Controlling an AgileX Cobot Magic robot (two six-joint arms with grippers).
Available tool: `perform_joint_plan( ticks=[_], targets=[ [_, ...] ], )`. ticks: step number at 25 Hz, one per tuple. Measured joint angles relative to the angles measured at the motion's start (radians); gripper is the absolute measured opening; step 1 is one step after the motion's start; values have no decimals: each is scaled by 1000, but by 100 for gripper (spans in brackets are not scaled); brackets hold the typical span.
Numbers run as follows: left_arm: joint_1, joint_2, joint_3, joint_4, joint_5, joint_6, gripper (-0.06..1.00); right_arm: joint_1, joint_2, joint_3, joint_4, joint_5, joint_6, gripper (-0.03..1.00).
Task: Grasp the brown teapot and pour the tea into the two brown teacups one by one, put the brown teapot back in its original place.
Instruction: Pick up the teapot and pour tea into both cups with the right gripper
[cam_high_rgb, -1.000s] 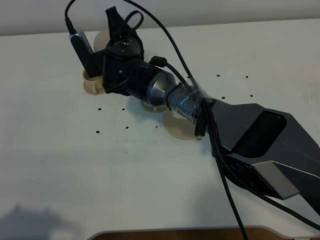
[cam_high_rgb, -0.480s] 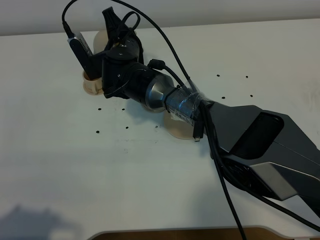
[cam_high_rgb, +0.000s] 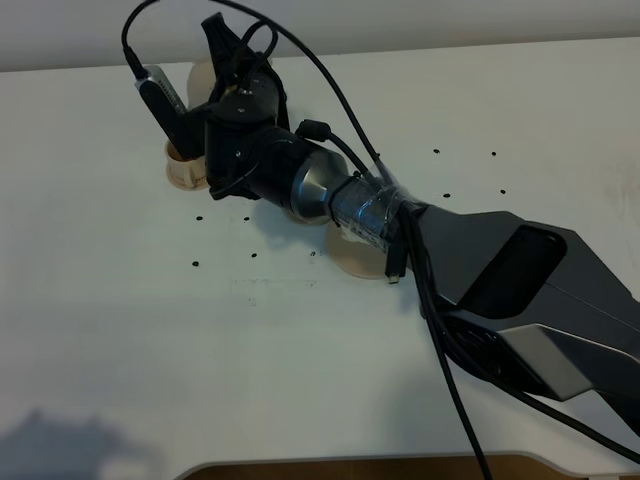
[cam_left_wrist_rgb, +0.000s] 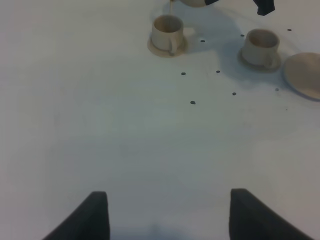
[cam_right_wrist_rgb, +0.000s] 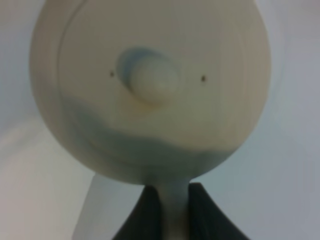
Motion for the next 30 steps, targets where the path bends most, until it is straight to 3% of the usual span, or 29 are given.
perform_joint_plan(
  ticks=[30],
  targets=[
    [0,0,0,0,0,1,54,-1,10,0,-120,-34,-92,10]
  ],
)
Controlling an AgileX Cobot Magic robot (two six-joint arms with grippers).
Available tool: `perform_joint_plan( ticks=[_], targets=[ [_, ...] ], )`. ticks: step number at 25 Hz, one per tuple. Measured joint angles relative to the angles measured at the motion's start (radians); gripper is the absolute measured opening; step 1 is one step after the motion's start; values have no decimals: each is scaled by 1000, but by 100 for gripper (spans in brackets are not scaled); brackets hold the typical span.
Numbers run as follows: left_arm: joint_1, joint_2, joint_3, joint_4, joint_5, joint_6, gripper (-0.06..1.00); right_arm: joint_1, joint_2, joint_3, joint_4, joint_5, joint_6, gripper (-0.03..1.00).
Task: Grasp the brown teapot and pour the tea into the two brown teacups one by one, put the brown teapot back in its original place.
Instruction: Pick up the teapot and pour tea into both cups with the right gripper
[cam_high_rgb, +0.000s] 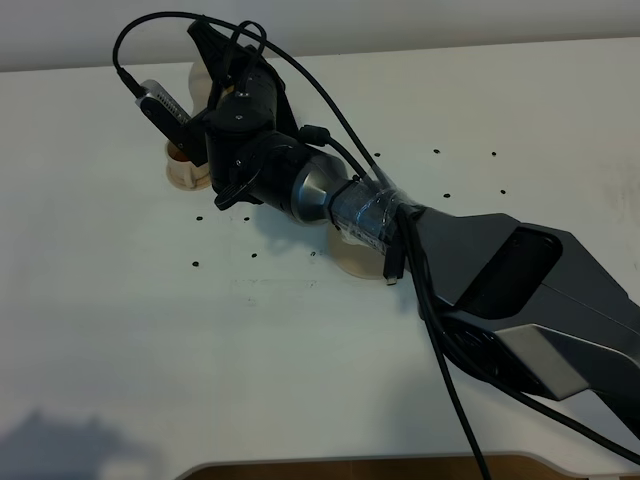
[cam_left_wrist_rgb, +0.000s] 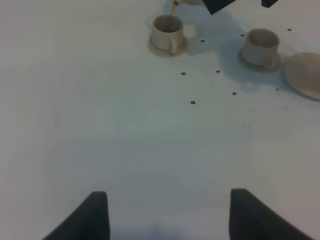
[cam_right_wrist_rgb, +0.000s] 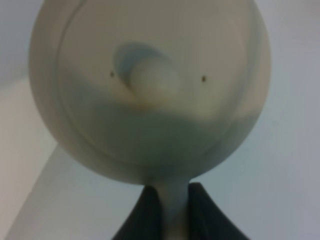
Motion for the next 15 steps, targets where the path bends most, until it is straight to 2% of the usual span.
perform_joint_plan(
  ticks=[15],
  targets=[
    [0,0,0,0,0,0,54,0,0,0,-40,-43,-33,10]
  ],
)
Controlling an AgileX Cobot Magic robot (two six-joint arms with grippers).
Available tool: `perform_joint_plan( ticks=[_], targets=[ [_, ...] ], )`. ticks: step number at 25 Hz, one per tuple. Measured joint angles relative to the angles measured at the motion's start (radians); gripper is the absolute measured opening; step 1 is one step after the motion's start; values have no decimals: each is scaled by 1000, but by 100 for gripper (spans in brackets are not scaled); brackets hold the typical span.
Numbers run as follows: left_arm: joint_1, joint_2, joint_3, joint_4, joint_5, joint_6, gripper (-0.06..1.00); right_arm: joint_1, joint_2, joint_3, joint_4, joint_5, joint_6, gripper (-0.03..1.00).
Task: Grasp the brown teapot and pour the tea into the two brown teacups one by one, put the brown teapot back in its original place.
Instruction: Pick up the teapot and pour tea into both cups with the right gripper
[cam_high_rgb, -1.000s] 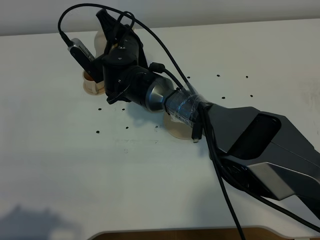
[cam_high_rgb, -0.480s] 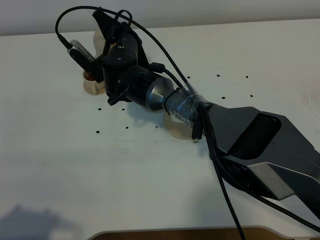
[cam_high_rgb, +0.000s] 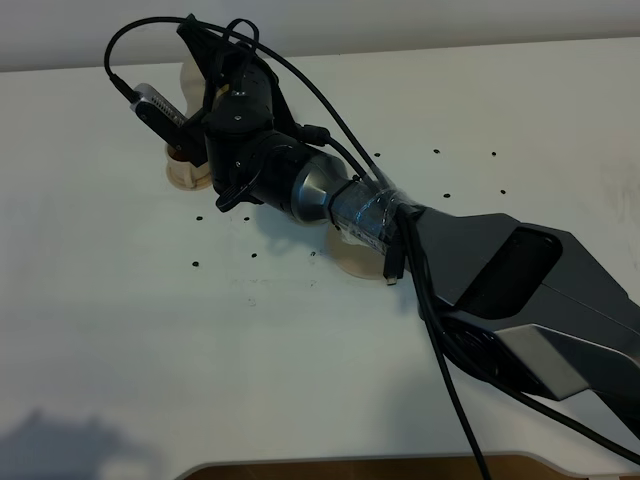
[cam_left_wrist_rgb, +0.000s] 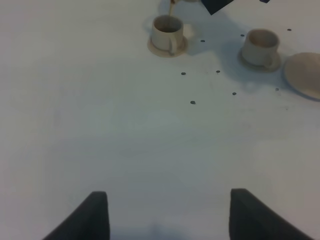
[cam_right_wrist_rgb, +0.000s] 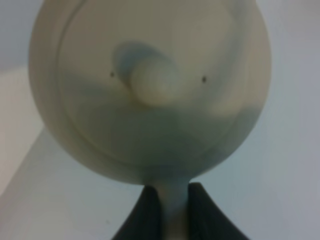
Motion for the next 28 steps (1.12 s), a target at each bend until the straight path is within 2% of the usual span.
perform_joint_plan(
  ticks=[16,21,28],
  targets=[
    [0,0,0,0,0,-1,54,0,0,0,-22,-7,-13,10],
    [0,0,0,0,0,-1,54,0,0,0,47,10,-9,10],
    [0,0,0,0,0,-1,54,0,0,0,135,56,74,10]
  ],
)
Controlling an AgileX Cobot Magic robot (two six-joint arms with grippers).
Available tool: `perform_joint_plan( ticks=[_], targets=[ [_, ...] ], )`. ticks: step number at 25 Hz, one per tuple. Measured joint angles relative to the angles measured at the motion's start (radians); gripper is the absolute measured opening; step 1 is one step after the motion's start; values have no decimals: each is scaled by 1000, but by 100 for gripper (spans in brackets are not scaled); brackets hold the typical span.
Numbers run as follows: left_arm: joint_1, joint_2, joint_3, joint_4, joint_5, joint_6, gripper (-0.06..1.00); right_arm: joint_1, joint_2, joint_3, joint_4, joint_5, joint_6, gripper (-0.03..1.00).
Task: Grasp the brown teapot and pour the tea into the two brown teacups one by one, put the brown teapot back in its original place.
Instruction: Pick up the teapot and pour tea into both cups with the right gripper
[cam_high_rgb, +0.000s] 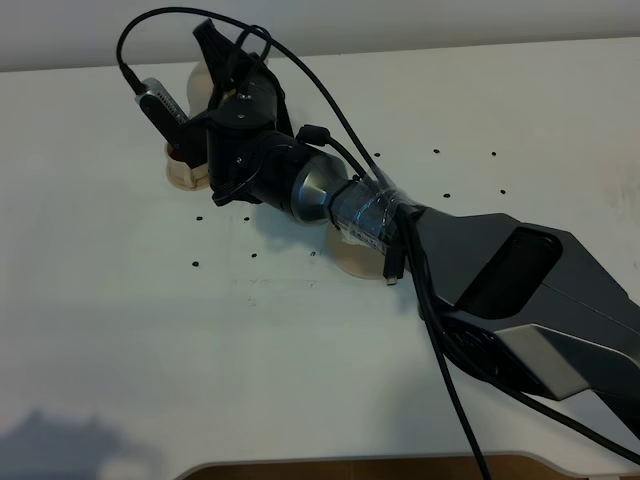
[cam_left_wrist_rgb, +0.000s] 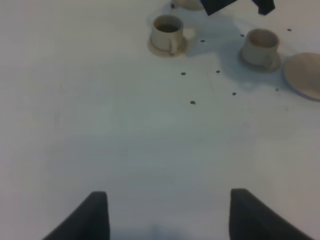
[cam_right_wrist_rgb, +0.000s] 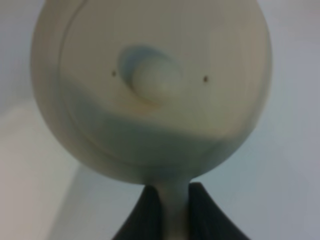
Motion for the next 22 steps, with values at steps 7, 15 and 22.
perform_joint_plan(
  ticks=[7,15,22],
  targets=[
    [0,0,0,0,0,0,54,0,0,0,85,62,53,10],
    [0,0,0,0,0,0,54,0,-45,0,203,135,118,10],
    [0,0,0,0,0,1,54,0,-137,0,368,276,142,10]
  ],
)
